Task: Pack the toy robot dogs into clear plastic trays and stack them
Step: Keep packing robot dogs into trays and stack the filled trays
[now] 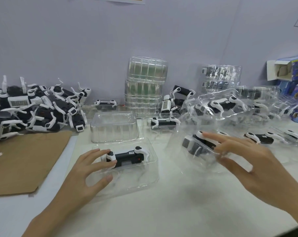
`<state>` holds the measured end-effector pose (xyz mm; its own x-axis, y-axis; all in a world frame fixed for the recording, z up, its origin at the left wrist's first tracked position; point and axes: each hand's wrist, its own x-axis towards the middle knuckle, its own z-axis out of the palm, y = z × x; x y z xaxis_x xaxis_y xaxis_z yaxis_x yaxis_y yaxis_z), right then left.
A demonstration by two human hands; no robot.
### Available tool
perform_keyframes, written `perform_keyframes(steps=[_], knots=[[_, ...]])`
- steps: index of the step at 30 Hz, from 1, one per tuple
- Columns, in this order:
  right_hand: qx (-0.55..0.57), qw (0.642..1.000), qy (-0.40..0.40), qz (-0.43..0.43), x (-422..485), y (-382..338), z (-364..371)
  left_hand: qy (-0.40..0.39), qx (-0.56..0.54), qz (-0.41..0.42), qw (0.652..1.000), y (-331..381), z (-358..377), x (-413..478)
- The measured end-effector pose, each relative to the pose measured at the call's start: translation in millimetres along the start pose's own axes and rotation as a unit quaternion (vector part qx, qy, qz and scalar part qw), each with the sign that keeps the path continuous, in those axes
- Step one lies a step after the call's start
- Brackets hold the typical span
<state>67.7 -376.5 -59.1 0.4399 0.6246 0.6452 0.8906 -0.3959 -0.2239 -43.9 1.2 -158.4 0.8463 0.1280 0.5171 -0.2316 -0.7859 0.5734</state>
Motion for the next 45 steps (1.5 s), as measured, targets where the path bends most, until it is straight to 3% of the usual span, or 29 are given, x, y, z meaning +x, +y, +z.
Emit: perform_keyframes(steps=[3, 12, 17, 25, 28, 30, 38, 41, 45], knots=[[-0.031, 0.999, 0.011, -0.026, -21, 0, -20, -0.002, 0.004, -0.001, 1.000, 0, 0, 0], [-0.155, 0.984, 0.030, 0.077, -14, 78, -7, -0.002, -0.004, -0.006, 1.000, 0, 1, 1], [-0.154, 0.987, 0.049, 0.019, 21, 89, 2, -0.002, -0.006, -0.013, 1.000, -1, 2, 1], [-0.113, 0.989, -0.030, 0.093, -4, 90, 21, -0.009, 0.032, -0.017, 0.999, 11, -5, 2], [-0.118, 0.991, -0.001, 0.065, -7, 89, 15, 0.032, 0.135, 0.045, 0.989, 36, -6, 9], [-0.119, 0.992, 0.008, 0.042, -9, 84, 8, 0.044, 0.127, 0.084, 0.987, 60, 0, 18], [-0.121, 0.992, 0.000, 0.032, -27, 72, -2, -0.019, -0.023, -0.018, 0.999, 145, 68, 120], [-0.129, 0.991, -0.006, 0.039, -30, 71, -2, -0.034, 0.036, -0.006, 0.999, 176, 104, 184], [-0.120, 0.992, 0.008, 0.041, -32, 75, 2, -0.049, 0.180, 0.073, 0.980, 207, 148, 243]])
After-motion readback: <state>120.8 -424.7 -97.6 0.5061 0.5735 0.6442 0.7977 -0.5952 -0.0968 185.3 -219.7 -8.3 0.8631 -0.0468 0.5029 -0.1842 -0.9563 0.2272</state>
